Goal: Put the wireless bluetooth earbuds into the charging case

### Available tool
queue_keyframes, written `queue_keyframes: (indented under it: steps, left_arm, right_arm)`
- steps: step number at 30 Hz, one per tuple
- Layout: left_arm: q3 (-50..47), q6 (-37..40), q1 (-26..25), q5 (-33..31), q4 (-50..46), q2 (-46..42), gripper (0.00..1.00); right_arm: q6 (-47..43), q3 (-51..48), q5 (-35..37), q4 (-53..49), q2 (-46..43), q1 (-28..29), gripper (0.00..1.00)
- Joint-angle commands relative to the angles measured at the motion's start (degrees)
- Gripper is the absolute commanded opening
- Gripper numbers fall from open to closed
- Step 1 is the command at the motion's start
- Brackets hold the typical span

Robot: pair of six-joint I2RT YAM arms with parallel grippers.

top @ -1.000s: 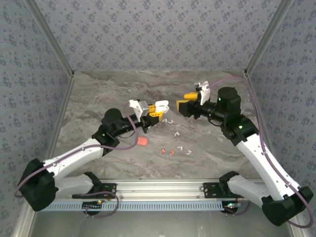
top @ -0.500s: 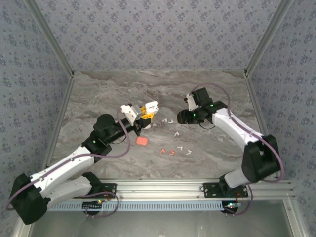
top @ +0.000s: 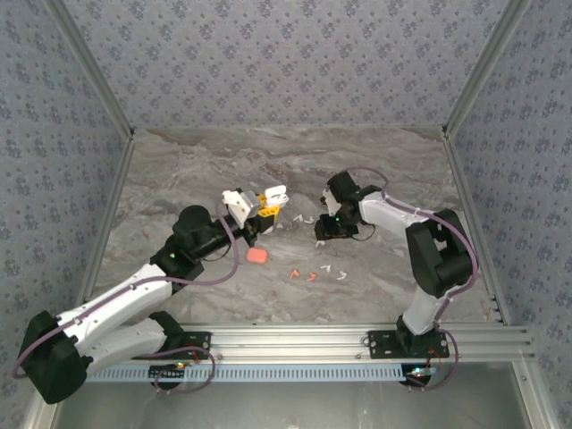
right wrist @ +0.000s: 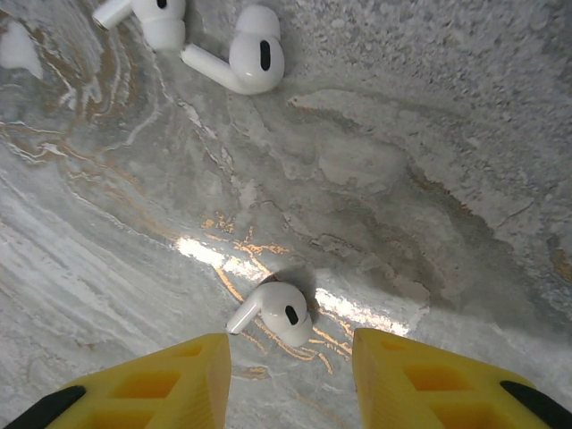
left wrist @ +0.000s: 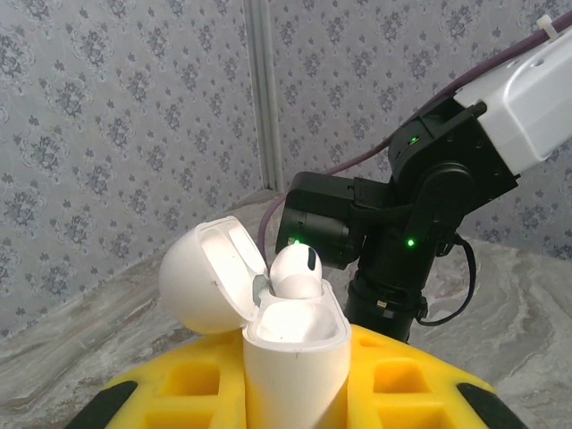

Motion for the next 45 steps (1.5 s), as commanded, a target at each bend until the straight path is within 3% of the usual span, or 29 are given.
queue_keyframes:
  steps: [1, 29, 37, 45]
  left_arm:
    - [2.0, 0.8, -0.2, 1.0, 1.1, 0.3, 0.0]
    - [2.7, -0.8, -0.3, 3.0, 2.0, 2.2, 0.0]
    - [2.3, -1.5, -0.3, 3.0, 2.8, 2.4, 0.0]
    - [2.6, -3.4, -0.3, 4.7, 6.2, 5.1, 0.0]
  right_arm:
    - [-1.1, 0.6, -0.7, 0.3, 1.5, 0.5, 0.4]
    - [-1.2, -0.8, -2.8, 3.5, 5.5, 1.2, 0.26]
    - [-2.5, -2.5, -0.7, 4.3, -2.9, 1.2, 0.22]
    - [-6.7, -3.0, 4.3, 5.6, -19.4, 1.5, 0.22]
